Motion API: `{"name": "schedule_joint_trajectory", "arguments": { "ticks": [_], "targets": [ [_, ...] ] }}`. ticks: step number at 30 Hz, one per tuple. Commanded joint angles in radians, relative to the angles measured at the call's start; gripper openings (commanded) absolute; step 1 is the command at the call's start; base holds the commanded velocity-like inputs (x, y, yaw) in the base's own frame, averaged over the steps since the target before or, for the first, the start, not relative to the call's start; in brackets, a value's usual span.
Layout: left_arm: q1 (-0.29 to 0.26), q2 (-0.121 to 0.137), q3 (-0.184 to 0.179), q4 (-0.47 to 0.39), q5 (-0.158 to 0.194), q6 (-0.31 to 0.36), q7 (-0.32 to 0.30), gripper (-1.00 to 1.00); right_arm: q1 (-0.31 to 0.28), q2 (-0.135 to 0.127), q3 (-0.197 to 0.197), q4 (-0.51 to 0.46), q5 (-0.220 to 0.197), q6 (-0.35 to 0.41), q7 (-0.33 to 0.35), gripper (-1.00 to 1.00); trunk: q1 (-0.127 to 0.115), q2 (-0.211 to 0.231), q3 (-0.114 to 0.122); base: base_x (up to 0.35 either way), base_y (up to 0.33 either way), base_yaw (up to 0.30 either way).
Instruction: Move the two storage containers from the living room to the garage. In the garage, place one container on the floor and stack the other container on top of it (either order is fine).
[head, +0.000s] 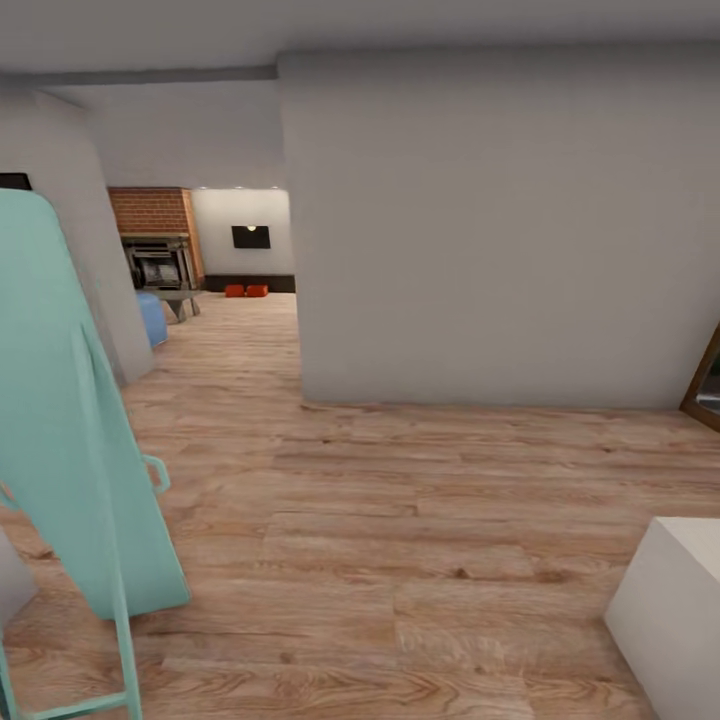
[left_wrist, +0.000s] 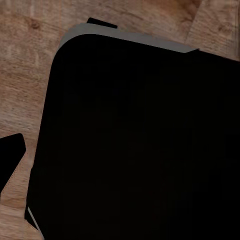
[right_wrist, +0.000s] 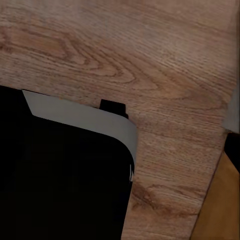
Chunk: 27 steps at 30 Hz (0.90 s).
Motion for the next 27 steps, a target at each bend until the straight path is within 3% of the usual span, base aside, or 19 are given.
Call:
{"name": "schedule_joint_trajectory", "arguments": {
  "ticks": [1,27],
  "targets": [
    [0.000,0.000,-0.001,-0.001,0.005,-0.002,0.000,1.00,-0.001,0.000,0.008,0.003,-0.005,-0.006,-0.002,1.00,0.001,0.000,-0.001,0.324,0.000,0.000],
    [0.000,0.000,-0.001,-0.001,0.005,-0.004,0.000,1.00,-0.001,0.000,0.009,0.003,-0.004,-0.006,-0.002,1.00,0.001,0.000,-0.001,0.324,0.000,0.000]
  ]
}}
